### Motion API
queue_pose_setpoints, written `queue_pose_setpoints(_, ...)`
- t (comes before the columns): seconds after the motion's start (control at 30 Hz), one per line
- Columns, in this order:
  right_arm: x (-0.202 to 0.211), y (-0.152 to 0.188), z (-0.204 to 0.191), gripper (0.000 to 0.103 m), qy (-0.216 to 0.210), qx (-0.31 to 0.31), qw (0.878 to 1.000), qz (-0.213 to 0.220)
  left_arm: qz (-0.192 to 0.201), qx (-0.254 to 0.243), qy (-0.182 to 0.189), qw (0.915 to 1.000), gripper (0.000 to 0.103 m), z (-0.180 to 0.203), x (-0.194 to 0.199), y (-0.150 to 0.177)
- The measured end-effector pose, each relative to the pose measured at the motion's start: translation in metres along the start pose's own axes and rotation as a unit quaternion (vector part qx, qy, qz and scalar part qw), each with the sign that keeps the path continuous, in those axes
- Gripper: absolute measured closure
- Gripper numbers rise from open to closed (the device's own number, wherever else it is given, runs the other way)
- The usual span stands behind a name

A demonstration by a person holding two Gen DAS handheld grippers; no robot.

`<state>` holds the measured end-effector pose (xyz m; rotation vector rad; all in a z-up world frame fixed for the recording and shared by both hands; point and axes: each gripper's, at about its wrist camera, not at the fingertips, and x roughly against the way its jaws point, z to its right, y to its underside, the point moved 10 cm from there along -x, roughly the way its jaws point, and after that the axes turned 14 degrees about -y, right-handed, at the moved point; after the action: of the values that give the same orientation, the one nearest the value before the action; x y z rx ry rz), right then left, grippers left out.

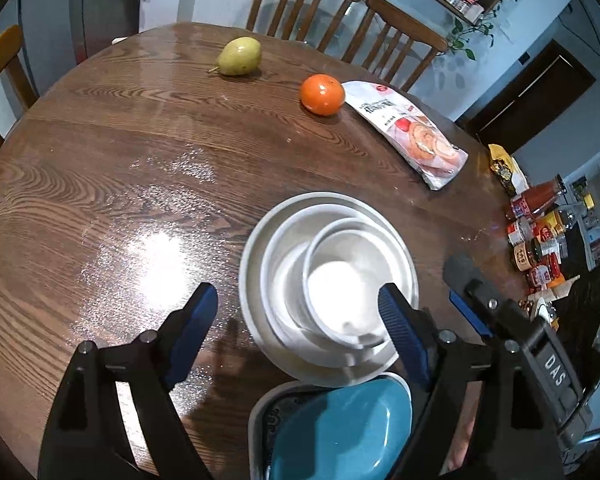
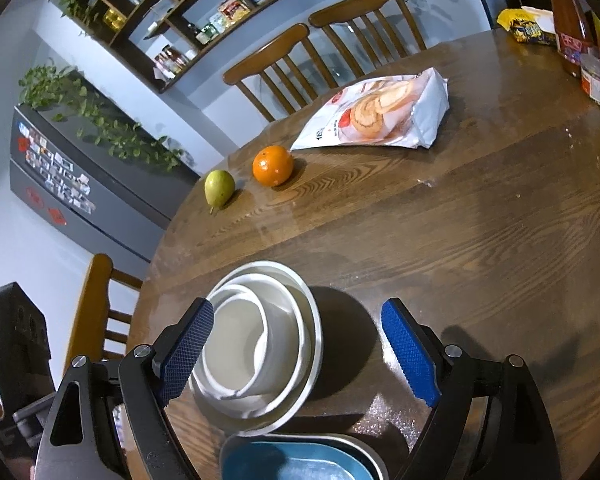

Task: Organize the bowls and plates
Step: 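Open the right gripper and move it to the rim of the bowl stack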

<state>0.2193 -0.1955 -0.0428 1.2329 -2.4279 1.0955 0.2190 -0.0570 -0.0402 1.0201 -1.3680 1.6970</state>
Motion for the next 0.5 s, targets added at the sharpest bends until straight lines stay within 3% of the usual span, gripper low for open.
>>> queue_pose_setpoints(0.5, -0.013, 0.024, 0.012, 0.016, -0.004, -0.017, 0.999, -0.028, 0.013, 0.005, 0.003, 0.9999, 0.021, 0.001, 0.006, -0.002)
